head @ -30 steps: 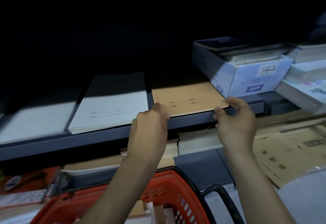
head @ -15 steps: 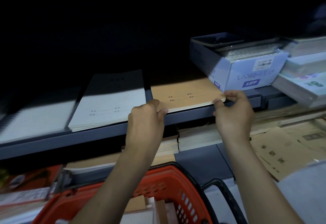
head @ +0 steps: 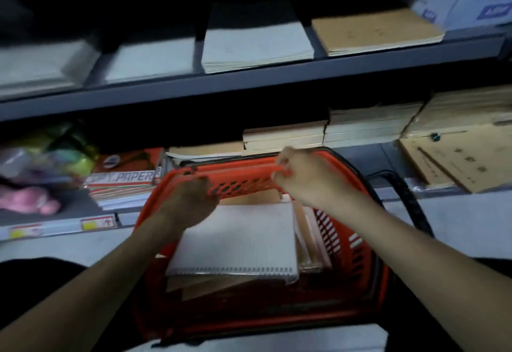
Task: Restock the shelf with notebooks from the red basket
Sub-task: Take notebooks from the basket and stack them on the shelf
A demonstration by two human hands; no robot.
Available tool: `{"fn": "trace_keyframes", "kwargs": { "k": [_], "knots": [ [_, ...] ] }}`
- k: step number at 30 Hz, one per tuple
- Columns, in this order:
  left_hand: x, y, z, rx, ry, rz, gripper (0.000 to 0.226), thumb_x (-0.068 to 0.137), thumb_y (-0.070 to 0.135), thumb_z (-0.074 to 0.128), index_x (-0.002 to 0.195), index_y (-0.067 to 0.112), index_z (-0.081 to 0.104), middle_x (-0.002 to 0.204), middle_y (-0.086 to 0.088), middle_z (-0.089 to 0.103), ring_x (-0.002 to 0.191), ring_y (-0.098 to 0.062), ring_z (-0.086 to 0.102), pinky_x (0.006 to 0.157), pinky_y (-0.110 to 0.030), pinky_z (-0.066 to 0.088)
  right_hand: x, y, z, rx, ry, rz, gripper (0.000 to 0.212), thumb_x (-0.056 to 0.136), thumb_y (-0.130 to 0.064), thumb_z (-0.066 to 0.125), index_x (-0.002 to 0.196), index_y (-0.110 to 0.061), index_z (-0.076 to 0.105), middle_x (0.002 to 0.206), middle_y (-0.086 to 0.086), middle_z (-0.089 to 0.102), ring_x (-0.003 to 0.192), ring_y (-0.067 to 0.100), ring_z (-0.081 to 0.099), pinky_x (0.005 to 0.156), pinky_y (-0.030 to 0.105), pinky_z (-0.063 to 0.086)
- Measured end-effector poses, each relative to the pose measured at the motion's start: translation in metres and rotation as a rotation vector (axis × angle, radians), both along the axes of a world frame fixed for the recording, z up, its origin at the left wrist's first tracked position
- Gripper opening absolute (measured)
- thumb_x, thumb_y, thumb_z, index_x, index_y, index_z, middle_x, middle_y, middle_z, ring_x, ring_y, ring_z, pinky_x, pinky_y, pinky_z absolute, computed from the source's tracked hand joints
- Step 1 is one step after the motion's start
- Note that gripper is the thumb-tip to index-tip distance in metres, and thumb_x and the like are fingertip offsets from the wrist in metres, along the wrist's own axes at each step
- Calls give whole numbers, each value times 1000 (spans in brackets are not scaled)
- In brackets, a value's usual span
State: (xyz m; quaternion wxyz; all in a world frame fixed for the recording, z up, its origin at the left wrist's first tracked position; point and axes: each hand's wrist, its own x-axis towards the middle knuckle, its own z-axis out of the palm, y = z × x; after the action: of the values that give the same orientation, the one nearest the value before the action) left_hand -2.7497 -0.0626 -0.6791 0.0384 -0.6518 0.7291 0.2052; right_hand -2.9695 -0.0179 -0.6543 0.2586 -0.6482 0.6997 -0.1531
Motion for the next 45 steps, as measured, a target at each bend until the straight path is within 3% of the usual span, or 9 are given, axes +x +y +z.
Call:
{"fn": "trace_keyframes", "kwargs": {
  "k": [4,7,12,20,22,23,33,39,45],
  "knots": [
    [49,27,-53,330,-139,130,75,79,44,54,138,-1,45,142,-22,48,129,-35,48,105,-32,40,41,37,-62,509,101,184,78,84,-60,62,144,-17,35,140,11,48,122,28,50,92,31,44],
    [54,34,-64,289,-70,189,57,86,31,57,131,-3,50,131,-23,56,122,-34,55,93,-27,44,60,57,-84,526,416,383,103,72,-62,72,151,-20,20,154,14,24,141,37,24,113,48,28],
    [70,29,-69,227,120,333,44,86,23,54,126,5,58,126,-18,63,118,-34,58,92,-31,47,77,64,-92,285,626,505,52,83,1,59,132,-5,41,128,20,51,117,39,55,93,43,49],
    [72,20,-14,143,1177,951,21,89,26,62,96,7,65,74,-15,55,59,-22,51,52,-26,45,65,65,-47,168,366,431,42,91,-17,45,132,-21,44,112,12,64,105,36,60,83,39,50],
    [64,35,-7,103,1227,910,37,84,41,67,100,8,68,85,-24,61,77,-16,43,69,-38,53,74,70,-36,138,307,388,44,90,-18,45,133,-24,43,111,11,65,103,35,60,82,39,50],
    [59,44,-9,93,1231,908,49,76,50,71,104,9,69,97,-27,66,116,-49,47,85,-50,54,79,73,-32,112,283,372,43,91,-19,46,133,-25,42,110,9,66,103,35,60,82,39,50],
    [28,98,4,248,1245,508,20,84,37,67,90,18,68,83,1,74,86,-19,71,80,-38,55,140,94,16,-118,233,175,50,91,-44,37,141,-40,36,129,-13,51,109,17,62,92,37,49],
    [63,77,46,0,1285,301,28,91,8,54,111,21,68,106,-1,74,102,-19,70,88,-36,55,129,87,28,-17,-202,-44,66,69,-75,57,129,-63,32,135,-33,37,121,-1,49,103,31,44],
    [109,15,115,-15,1469,73,24,88,13,62,112,12,69,104,-12,73,90,-24,69,80,-34,55,119,49,40,-29,-967,-282,83,71,-12,84,132,-45,40,106,1,75,95,14,72,74,32,55]
  ]
}}
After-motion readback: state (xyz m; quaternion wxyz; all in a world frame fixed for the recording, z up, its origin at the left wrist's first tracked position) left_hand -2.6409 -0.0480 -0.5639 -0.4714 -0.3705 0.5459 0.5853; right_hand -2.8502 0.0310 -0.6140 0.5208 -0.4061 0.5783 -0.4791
